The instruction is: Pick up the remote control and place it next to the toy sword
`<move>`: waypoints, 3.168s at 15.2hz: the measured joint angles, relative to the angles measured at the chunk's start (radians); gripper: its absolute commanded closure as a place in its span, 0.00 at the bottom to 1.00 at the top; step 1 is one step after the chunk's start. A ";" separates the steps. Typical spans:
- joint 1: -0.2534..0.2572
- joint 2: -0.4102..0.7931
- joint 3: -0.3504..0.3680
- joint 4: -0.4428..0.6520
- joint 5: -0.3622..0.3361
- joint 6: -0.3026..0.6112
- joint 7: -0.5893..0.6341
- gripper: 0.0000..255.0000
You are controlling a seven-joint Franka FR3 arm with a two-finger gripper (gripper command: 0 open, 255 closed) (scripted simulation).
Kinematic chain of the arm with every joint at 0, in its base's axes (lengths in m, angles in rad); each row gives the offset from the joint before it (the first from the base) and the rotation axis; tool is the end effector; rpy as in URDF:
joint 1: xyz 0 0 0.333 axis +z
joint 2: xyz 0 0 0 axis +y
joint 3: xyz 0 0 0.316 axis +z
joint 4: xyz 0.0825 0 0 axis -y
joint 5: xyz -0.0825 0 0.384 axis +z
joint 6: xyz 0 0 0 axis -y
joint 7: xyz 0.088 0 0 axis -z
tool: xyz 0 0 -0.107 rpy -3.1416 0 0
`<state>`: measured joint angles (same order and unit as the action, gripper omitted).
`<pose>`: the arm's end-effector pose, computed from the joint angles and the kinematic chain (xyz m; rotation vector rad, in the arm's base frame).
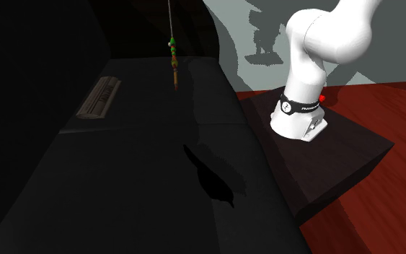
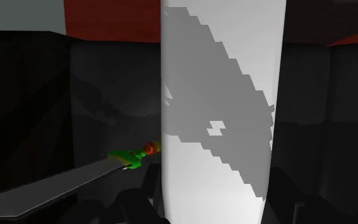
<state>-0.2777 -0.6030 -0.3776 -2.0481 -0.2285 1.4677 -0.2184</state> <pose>0.2467 -0.2788 0.6435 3.0701 -0.6159 -0.0294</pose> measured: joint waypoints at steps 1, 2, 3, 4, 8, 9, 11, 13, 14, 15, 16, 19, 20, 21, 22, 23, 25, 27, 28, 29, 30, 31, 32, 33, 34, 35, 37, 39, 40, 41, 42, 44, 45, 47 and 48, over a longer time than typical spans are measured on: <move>-0.009 -0.006 -0.023 -0.001 -0.014 0.000 -0.029 1.00; -0.014 -0.006 -0.039 0.009 -0.024 -0.007 -0.050 1.00; -0.020 -0.005 -0.062 0.011 -0.036 -0.002 -0.077 1.00; -0.024 0.000 -0.082 0.022 -0.045 -0.003 -0.101 1.00; -0.044 0.005 -0.163 0.052 -0.086 -0.006 -0.201 1.00; -0.046 0.008 -0.178 0.053 -0.092 0.001 -0.215 1.00; -0.047 0.010 -0.192 0.039 -0.098 0.019 -0.225 1.00; -0.050 0.005 -0.197 0.013 -0.103 0.041 -0.224 1.00; -0.051 0.002 -0.201 -0.002 -0.106 0.054 -0.224 1.00; -0.053 -0.003 -0.204 -0.019 -0.109 0.067 -0.223 1.00; -0.056 -0.009 -0.205 -0.037 -0.112 0.078 -0.220 1.00; -0.060 -0.017 -0.212 -0.081 -0.120 0.114 -0.216 1.00; -0.061 -0.021 -0.215 -0.098 -0.124 0.129 -0.214 1.00; -0.062 -0.023 -0.216 -0.111 -0.125 0.139 -0.211 1.00; -0.064 -0.026 -0.219 -0.126 -0.128 0.151 -0.210 1.00; -0.067 -0.033 -0.219 -0.145 -0.132 0.163 -0.206 1.00; -0.069 -0.033 -0.228 -0.171 -0.138 0.190 -0.206 1.00; -0.070 -0.033 -0.235 -0.195 -0.142 0.213 -0.203 1.00; -0.070 -0.033 -0.238 -0.208 -0.145 0.227 -0.201 1.00; -0.071 -0.032 -0.242 -0.216 -0.147 0.237 -0.201 1.00; -0.073 -0.034 -0.246 -0.232 -0.150 0.251 -0.200 1.00; -0.074 -0.035 -0.250 -0.249 -0.154 0.267 -0.198 1.00; -0.075 -0.035 -0.255 -0.262 -0.157 0.281 -0.197 1.00; -0.076 -0.033 -0.259 -0.273 -0.160 0.293 -0.196 1.00; -0.077 -0.032 -0.266 -0.283 -0.164 0.306 -0.199 1.00; -0.078 -0.033 -0.267 -0.297 -0.166 0.318 -0.195 1.00; -0.080 -0.031 -0.278 -0.324 -0.174 0.348 -0.194 1.00; -0.081 -0.027 -0.285 -0.349 -0.179 0.375 -0.190 1.00; -0.081 -0.025 -0.289 -0.357 -0.181 0.386 -0.189 1.00; -0.082 -0.021 -0.297 -0.366 -0.185 0.400 -0.191 1.00; -0.081 -0.015 -0.304 -0.374 -0.187 0.414 -0.192 1.00; -0.082 -0.013 -0.310 -0.402 -0.193 0.443 -0.186 1.00; -0.082 -0.007 -0.318 -0.410 -0.196 0.458 -0.188 1.00; -0.083 0.000 -0.330 -0.431 -0.203 0.487 -0.188 1.00; -0.083 0.005 -0.335 -0.442 -0.205 0.503 -0.186 1.00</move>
<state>-0.3604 -0.5982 -0.7122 -2.4903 -0.4339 1.9703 -0.4044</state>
